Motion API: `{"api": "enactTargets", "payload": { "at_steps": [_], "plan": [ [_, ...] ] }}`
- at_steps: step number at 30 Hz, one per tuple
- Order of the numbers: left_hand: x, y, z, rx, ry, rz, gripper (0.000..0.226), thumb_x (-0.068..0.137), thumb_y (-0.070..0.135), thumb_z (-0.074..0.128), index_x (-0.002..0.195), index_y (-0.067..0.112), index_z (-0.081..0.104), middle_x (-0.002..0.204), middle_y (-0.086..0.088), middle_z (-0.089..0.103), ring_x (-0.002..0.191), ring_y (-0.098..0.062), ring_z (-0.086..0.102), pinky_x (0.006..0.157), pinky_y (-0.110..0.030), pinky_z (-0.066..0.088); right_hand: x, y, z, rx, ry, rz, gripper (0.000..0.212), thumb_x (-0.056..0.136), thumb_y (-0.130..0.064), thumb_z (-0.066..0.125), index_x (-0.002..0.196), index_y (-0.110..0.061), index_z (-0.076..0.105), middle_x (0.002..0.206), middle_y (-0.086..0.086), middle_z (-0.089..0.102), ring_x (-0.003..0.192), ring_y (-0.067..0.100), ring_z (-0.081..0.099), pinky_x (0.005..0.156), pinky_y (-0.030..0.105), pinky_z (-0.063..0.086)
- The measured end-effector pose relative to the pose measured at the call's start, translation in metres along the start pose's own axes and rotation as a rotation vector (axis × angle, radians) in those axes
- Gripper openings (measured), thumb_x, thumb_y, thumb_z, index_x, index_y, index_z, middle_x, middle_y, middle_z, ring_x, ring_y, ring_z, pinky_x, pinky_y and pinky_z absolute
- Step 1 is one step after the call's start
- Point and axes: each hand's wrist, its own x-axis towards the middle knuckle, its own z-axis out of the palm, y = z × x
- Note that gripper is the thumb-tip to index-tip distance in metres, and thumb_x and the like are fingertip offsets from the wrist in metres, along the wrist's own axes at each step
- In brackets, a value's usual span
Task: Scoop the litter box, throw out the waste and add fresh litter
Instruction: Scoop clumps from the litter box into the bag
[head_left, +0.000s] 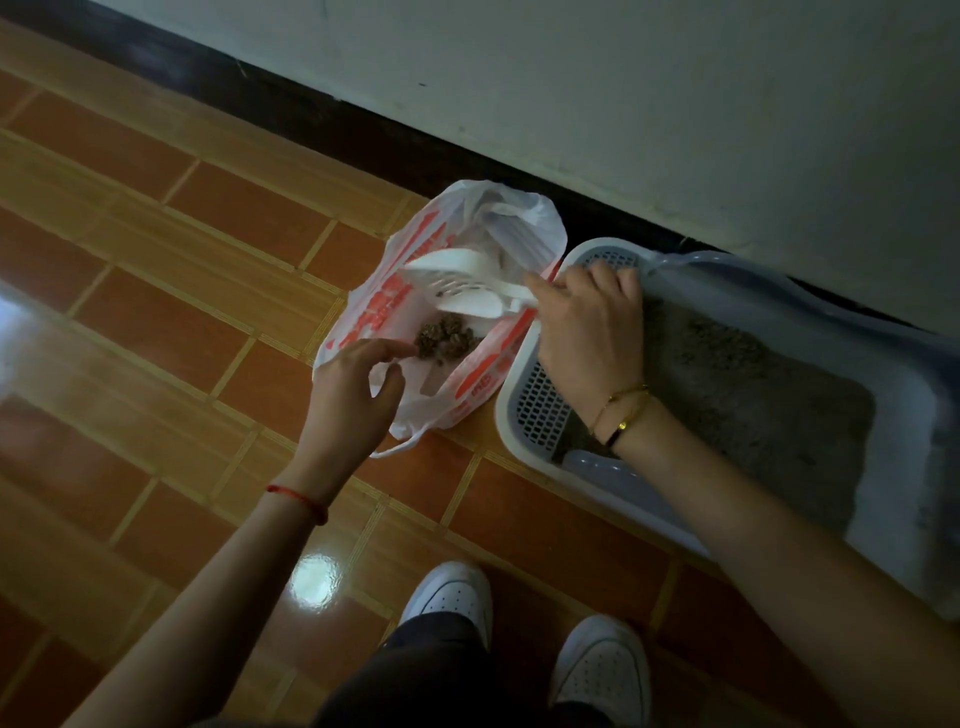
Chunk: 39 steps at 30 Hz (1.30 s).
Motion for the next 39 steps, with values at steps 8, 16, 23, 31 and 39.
{"api": "enactTargets", "payload": {
  "at_steps": [8, 16, 23, 31, 39],
  "plan": [
    [0.006, 0.028, 0.002, -0.057, 0.027, 0.067, 0.024, 0.093, 0.005, 0.056, 0.109, 0.012, 0.071, 0.111, 0.001, 0.071, 0.099, -0.004, 0.059, 0.085, -0.007, 0.039, -0.019, 0.044, -0.012, 0.724, -0.27, 0.468, 0.021, 0.088, -0.026, 0.061, 0.108, -0.024, 0.067, 0.093, -0.004, 0.07, 0.088, 0.018, 0.064, 0.086, 0.047, 0.052],
    [0.017, 0.06, 0.019, -0.081, -0.063, 0.19, 0.025, 0.095, 0.011, 0.053, 0.112, 0.018, 0.07, 0.109, 0.001, 0.07, 0.093, -0.012, 0.064, 0.077, -0.019, 0.05, -0.099, 0.111, -0.041, 0.906, -0.158, 0.786, 0.013, 0.091, -0.015, 0.058, 0.104, -0.015, 0.06, 0.095, 0.008, 0.063, 0.078, 0.017, 0.057, 0.059, 0.021, 0.043],
    [0.018, 0.091, 0.042, -0.102, -0.147, 0.315, 0.026, 0.094, 0.009, 0.055, 0.114, 0.018, 0.069, 0.11, 0.006, 0.065, 0.093, -0.001, 0.053, 0.076, -0.003, 0.036, -0.156, 0.156, -0.041, 0.65, -0.171, 0.935, 0.021, 0.089, -0.02, 0.061, 0.109, -0.013, 0.064, 0.093, 0.003, 0.062, 0.083, 0.018, 0.056, 0.067, 0.028, 0.043],
    [0.012, 0.118, 0.06, -0.086, -0.217, 0.449, 0.026, 0.093, 0.007, 0.054, 0.113, 0.016, 0.069, 0.117, -0.005, 0.067, 0.097, -0.014, 0.062, 0.084, -0.03, 0.052, -0.182, 0.175, -0.016, 0.626, -0.297, 0.998, 0.021, 0.087, -0.022, 0.062, 0.106, -0.014, 0.065, 0.091, 0.005, 0.064, 0.083, 0.022, 0.058, 0.07, 0.028, 0.042],
    [0.002, 0.121, 0.059, -0.06, -0.235, 0.47, 0.029, 0.09, 0.018, 0.049, 0.111, 0.018, 0.069, 0.114, -0.002, 0.069, 0.104, -0.018, 0.064, 0.09, -0.042, 0.053, -0.179, 0.173, -0.007, 0.651, -0.403, 0.953, 0.024, 0.09, -0.017, 0.059, 0.1, 0.004, 0.067, 0.098, 0.023, 0.066, 0.083, 0.032, 0.058, 0.068, 0.028, 0.036]
  ]
}}
